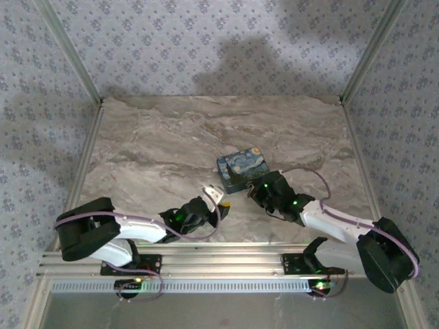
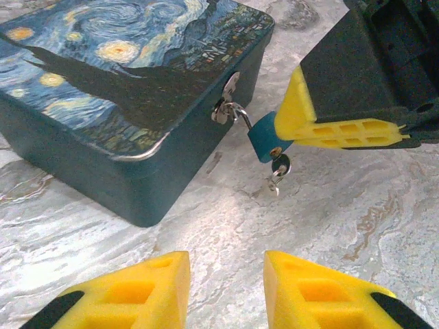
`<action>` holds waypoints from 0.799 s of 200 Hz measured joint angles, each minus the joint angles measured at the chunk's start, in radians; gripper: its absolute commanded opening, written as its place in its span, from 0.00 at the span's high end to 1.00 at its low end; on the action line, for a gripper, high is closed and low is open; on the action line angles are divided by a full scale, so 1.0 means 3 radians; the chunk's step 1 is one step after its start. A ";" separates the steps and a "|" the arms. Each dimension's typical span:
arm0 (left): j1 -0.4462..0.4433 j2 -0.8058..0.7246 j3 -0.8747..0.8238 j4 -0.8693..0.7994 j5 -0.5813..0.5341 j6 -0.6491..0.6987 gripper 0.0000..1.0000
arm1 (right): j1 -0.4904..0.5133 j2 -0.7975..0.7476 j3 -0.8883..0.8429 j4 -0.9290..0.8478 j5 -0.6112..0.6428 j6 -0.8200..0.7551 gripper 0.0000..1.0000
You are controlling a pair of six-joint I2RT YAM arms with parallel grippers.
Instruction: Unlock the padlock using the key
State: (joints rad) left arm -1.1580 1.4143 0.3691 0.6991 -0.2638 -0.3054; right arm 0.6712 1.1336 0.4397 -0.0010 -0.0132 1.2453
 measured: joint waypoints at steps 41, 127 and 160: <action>0.0027 -0.0207 -0.0102 -0.0104 -0.0072 -0.0015 0.66 | -0.0005 0.0041 0.0025 0.0019 0.0122 0.0051 1.00; 0.0042 -0.0662 -0.0301 -0.0356 -0.0271 -0.0098 0.65 | -0.0020 0.0346 0.0151 0.0092 0.0360 0.0140 1.00; 0.0042 -0.0879 -0.0360 -0.0483 -0.0357 -0.0099 0.64 | -0.0020 0.0346 0.0153 0.0130 0.0542 0.0206 1.00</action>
State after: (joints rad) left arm -1.1454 1.1507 0.2611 0.5541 -0.3710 -0.3351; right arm 0.6651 1.2373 0.4854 0.0380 0.1493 1.3071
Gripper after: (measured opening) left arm 0.358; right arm 0.042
